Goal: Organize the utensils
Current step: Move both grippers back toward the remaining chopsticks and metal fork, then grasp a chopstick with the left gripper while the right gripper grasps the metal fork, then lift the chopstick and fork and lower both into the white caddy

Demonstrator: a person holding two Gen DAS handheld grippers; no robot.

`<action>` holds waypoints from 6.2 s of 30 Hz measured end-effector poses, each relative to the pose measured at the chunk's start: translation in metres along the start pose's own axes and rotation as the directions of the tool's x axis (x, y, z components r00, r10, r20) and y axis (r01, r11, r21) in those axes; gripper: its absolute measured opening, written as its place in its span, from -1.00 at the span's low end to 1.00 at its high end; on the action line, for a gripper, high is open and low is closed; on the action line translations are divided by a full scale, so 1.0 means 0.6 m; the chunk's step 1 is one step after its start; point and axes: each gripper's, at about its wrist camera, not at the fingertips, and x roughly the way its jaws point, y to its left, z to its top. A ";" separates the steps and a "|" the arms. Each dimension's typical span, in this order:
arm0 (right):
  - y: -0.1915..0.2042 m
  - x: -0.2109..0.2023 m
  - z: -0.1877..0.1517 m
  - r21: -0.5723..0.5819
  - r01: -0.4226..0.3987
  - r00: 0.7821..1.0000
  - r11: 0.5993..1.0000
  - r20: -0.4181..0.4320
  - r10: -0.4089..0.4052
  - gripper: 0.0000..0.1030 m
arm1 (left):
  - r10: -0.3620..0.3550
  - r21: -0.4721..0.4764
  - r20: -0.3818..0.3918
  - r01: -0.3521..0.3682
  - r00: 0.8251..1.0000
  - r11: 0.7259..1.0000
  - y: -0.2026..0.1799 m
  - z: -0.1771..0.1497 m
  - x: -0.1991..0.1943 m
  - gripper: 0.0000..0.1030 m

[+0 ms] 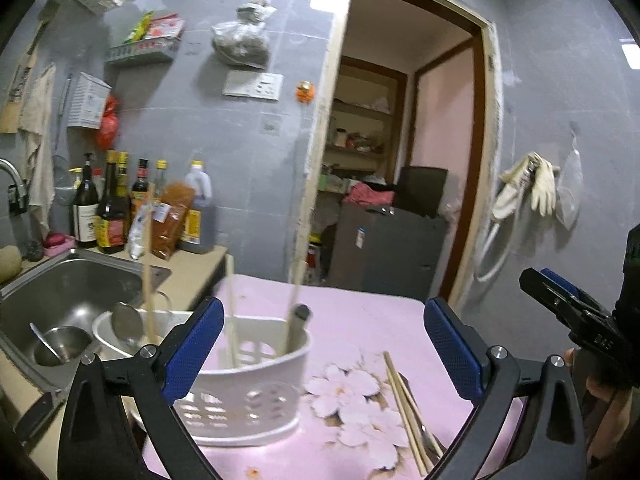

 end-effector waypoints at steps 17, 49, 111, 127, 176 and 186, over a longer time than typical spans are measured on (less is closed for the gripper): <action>-0.056 0.023 -0.090 -0.043 0.077 0.968 0.996 -0.235 -0.085 1.00 | -0.043 0.074 -0.248 0.063 0.968 0.995 -0.067 -0.090 0.078 0.90; -0.020 0.155 -0.194 -0.100 -0.077 0.745 0.992 -0.667 -0.010 0.01 | -0.076 -0.015 -0.621 0.085 0.780 0.996 -0.048 -0.154 0.198 0.11; -0.046 0.063 -0.156 -0.093 0.005 0.856 0.996 -0.514 -0.052 -0.86 | -0.143 -0.029 -0.520 0.150 0.842 0.988 -0.103 -0.117 0.171 -0.96; 0.045 -0.016 -0.088 -0.133 0.007 0.994 0.991 -0.105 -0.021 -0.89 | -0.118 -0.073 -0.172 0.107 0.978 0.992 -0.065 -0.055 0.058 -0.96; 0.272 0.188 0.045 -0.075 -0.310 0.949 0.948 -0.078 0.304 -1.00 | 0.269 -0.275 0.187 -0.212 0.945 0.938 0.283 0.054 0.051 -0.95; 0.269 0.208 0.004 -0.037 -0.324 0.938 0.945 -0.146 0.316 -1.00 | 0.287 -0.212 0.183 -0.247 0.940 0.945 0.243 0.014 0.041 -0.95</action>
